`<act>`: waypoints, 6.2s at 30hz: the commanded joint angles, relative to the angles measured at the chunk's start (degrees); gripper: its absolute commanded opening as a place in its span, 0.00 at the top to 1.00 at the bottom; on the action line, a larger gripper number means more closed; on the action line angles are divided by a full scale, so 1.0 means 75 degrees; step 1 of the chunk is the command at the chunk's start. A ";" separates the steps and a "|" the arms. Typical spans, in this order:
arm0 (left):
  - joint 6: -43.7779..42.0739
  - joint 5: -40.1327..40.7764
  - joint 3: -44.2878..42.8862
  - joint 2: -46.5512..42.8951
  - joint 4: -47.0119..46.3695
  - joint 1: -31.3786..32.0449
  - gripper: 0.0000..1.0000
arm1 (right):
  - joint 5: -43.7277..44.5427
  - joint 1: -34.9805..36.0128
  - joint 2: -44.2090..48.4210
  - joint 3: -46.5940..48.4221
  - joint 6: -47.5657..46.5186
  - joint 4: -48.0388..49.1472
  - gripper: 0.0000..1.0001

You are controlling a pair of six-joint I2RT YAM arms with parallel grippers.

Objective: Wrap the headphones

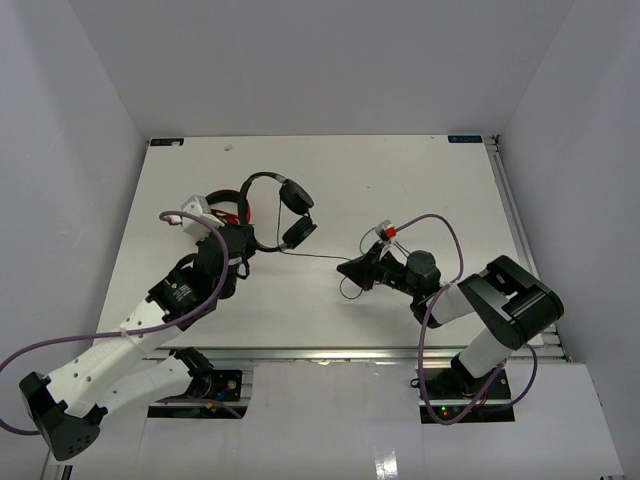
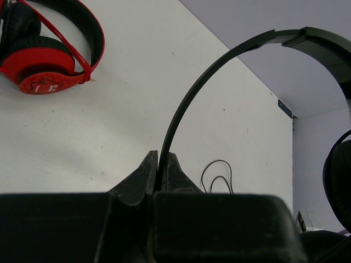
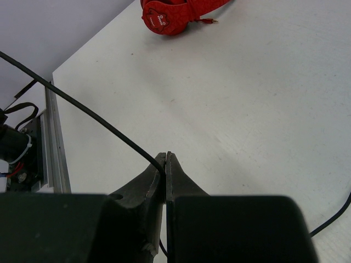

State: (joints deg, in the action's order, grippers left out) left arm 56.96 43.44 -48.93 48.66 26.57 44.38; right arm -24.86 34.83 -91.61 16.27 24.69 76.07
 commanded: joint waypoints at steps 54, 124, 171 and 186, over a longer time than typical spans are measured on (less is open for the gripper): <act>-0.4456 0.2360 -0.0289 0.2928 -0.0025 0.2148 1.00 | -0.1027 -0.1011 0.2372 0.5614 -0.2467 -0.9706 0.92; 0.0831 0.2131 -0.1398 0.2782 0.2398 0.1969 1.00 | 0.1465 0.3790 0.2665 0.3011 -0.0983 -0.6452 0.89; 0.2560 0.0351 -0.1012 0.1126 0.1929 0.1969 1.00 | 0.5493 0.4858 0.2437 0.0458 -0.2040 -0.2399 0.82; 0.2678 -0.0120 -0.0953 0.0801 0.1759 0.1969 1.00 | 0.4808 0.4688 0.1389 0.0293 -0.3257 -0.0050 0.73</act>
State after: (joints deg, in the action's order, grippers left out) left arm 75.44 43.56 -55.86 57.28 42.59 59.20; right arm 12.87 70.77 -79.27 18.83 3.74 64.84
